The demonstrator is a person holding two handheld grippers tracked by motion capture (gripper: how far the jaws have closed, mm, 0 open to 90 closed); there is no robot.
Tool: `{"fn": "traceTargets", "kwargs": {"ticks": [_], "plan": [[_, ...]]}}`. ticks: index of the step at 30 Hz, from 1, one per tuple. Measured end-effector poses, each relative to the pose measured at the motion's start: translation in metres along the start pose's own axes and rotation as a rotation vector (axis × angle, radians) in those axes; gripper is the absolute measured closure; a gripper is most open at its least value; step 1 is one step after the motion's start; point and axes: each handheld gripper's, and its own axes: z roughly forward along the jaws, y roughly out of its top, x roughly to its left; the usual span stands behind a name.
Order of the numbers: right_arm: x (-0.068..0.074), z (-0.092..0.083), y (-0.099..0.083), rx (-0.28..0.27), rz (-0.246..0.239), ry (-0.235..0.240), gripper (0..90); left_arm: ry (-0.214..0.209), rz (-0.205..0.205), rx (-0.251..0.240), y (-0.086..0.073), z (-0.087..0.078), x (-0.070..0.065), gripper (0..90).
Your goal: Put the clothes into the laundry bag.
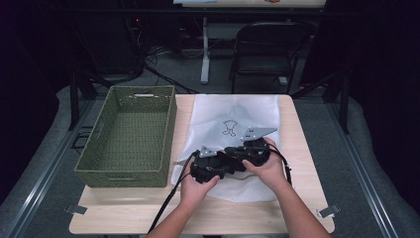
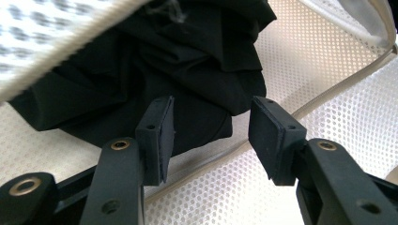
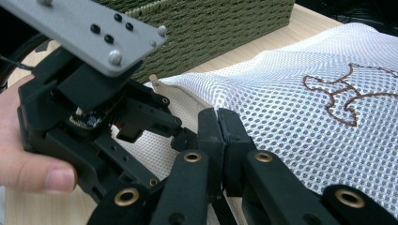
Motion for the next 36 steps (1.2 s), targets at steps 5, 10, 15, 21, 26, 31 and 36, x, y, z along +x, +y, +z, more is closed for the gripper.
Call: {"fn": "traceTargets", "kwargs": {"ticks": [5,10,15,21,26,31,36], "plan": [[0.000,0.000,0.000,0.001,-0.005,-0.001,89.3,-0.004,-0.014,-0.028,0.002,0.002,-0.002,50.5],[0.000,0.000,0.000,0.001,-0.003,0.000,89.3,0.013,-0.026,-0.024,0.004,0.007,-0.003,50.9],[0.000,0.000,-0.001,0.003,-0.005,0.000,89.3,0.025,-0.007,-0.009,0.002,0.005,-0.003,51.6],[0.001,0.001,-0.002,0.011,-0.007,0.001,89.3,0.035,0.005,-0.001,0.000,-0.004,0.000,51.9],[0.002,0.002,-0.003,0.020,-0.007,0.004,89.3,0.040,0.031,0.001,-0.001,-0.016,0.001,52.4],[0.002,0.000,-0.004,0.028,-0.008,0.006,89.3,0.037,0.047,0.000,-0.003,-0.031,0.001,52.8],[0.005,0.001,-0.004,0.053,-0.016,0.002,89.3,0.048,0.091,-0.008,-0.006,-0.052,0.001,52.5]]}}
